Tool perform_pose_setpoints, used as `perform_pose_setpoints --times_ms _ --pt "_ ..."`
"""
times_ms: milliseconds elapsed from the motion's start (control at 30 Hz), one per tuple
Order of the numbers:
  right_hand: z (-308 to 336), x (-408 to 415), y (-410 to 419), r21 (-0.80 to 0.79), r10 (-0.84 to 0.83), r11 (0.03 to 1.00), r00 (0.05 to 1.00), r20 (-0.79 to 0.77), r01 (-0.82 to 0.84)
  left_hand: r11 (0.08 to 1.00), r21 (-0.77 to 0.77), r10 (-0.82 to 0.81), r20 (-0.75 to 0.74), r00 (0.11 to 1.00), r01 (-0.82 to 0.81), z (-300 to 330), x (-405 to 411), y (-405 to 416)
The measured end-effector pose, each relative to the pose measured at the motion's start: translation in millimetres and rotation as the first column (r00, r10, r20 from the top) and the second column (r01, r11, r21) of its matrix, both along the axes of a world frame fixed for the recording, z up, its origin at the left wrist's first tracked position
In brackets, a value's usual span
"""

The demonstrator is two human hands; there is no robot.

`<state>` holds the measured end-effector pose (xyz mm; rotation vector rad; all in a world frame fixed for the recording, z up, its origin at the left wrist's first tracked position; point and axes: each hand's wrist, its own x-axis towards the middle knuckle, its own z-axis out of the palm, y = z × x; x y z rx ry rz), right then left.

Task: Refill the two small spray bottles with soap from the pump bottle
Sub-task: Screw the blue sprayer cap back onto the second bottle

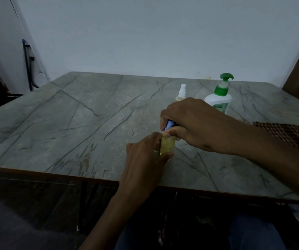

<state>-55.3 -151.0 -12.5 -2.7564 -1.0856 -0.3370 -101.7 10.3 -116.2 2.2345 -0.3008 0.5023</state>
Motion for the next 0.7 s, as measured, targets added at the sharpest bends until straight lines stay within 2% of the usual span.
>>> perform_pose_setpoints --times_ms 100,200,300,367,500,600,700 --pt "1 -2 1 0.047 -0.001 0.999 1.000 -0.021 0.002 1.000 -0.021 0.010 -0.037 0.999 -0.011 0 2 0" --pt "0 -11 -8 0.181 -0.005 0.983 0.997 -0.075 0.018 1.000 -0.009 -0.004 -0.001 1.000 0.004 -2 2 2" --pt "-15 -30 -16 0.399 -0.069 0.910 0.989 -0.133 0.117 1.000 0.004 0.000 0.028 1.000 -0.001 1 0 2" --pt "-34 -39 -18 0.486 -0.152 0.850 0.978 -0.142 0.202 1.000 -0.004 0.009 0.038 0.999 -0.008 2 -1 2" --pt "-72 -48 -17 0.536 -0.238 0.772 0.938 -0.253 0.341 1.000 0.005 0.002 0.035 0.999 -0.002 -2 3 4" --pt "-87 -49 -13 0.565 -0.237 0.743 0.931 -0.276 0.357 1.000 0.018 0.009 0.030 1.000 -0.009 -2 3 6" --pt "-92 -48 -11 0.594 -0.242 0.716 0.929 -0.281 0.366 0.999 -0.035 -0.009 0.043 0.999 0.011 4 -1 6"
